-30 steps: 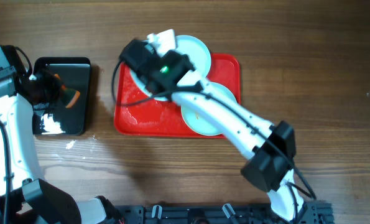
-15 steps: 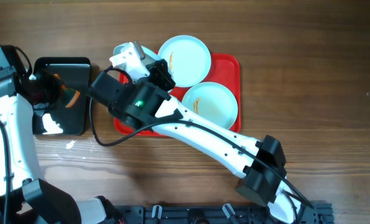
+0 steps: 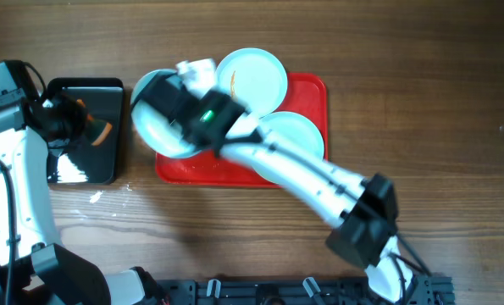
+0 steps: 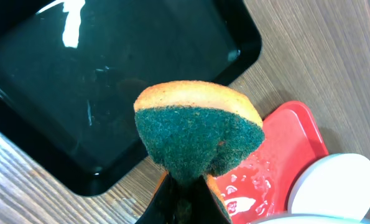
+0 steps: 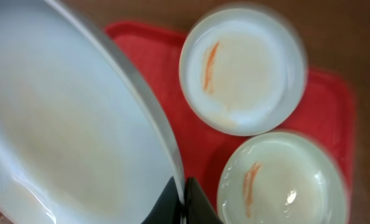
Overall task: Clean dirty plates on tray and stack at the side
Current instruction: 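Carry the plate right and set it on the table beside the tray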
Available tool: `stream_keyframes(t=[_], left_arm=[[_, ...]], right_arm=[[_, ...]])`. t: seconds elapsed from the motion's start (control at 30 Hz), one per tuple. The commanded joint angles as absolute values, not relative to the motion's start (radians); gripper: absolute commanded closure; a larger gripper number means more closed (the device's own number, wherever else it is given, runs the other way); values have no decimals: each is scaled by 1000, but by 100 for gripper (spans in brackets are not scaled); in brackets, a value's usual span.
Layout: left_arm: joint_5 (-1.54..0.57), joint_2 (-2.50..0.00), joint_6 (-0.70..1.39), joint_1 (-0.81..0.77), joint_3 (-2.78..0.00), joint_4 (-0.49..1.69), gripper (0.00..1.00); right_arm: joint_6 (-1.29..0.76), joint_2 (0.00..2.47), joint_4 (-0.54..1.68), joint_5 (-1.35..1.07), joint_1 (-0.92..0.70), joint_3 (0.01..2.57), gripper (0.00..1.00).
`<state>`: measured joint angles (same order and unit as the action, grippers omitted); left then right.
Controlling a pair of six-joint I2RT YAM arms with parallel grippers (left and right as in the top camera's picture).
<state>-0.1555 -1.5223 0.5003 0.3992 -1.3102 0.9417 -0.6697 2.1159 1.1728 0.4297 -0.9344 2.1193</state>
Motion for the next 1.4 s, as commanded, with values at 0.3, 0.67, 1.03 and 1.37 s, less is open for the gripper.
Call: stream_keyframes(t=[0.3, 0.67, 1.03, 1.37], left_arm=[[-167, -1522, 448, 192, -1299, 897, 96], [-167, -1522, 318, 74, -1299, 864, 96], [-167, -1522, 318, 74, -1299, 864, 96], [-167, -1523, 318, 74, -1299, 864, 96]], right_arm=[[-409, 2041, 1444, -237, 17, 2102, 96], [-446, 2042, 1126, -171, 326, 1608, 96], [-304, 2012, 1171, -577, 319, 1603, 40], [-495, 1974, 743, -146, -289, 1603, 1]])
